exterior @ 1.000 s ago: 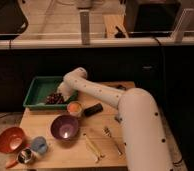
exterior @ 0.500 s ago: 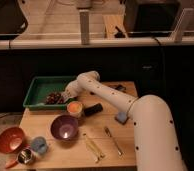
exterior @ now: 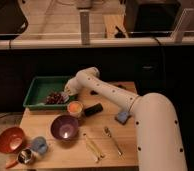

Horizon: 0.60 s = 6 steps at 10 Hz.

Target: Place grapes in red bowl

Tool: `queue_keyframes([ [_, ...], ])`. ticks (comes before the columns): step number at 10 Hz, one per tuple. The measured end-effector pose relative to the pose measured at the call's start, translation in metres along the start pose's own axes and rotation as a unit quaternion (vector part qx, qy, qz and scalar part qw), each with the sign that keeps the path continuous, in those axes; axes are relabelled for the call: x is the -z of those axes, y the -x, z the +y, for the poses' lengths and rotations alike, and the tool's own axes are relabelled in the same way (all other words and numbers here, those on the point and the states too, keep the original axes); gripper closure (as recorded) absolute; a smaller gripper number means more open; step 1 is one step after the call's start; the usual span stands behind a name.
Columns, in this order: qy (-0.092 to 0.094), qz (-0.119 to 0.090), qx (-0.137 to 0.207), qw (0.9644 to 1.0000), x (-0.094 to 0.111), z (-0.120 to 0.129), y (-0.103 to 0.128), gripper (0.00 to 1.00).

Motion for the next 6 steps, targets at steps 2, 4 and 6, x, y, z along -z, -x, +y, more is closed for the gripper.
queue_keyframes([
  [2, 0.031, -0.010, 0.028, 0.9991, -0.003, -0.006, 0.005, 0.32],
  [4, 0.058, -0.019, 0.051, 0.9968, -0.006, -0.010, 0.007, 0.20],
  [6, 0.077, -0.033, 0.079, 0.9933, -0.014, -0.024, 0.020, 0.20],
])
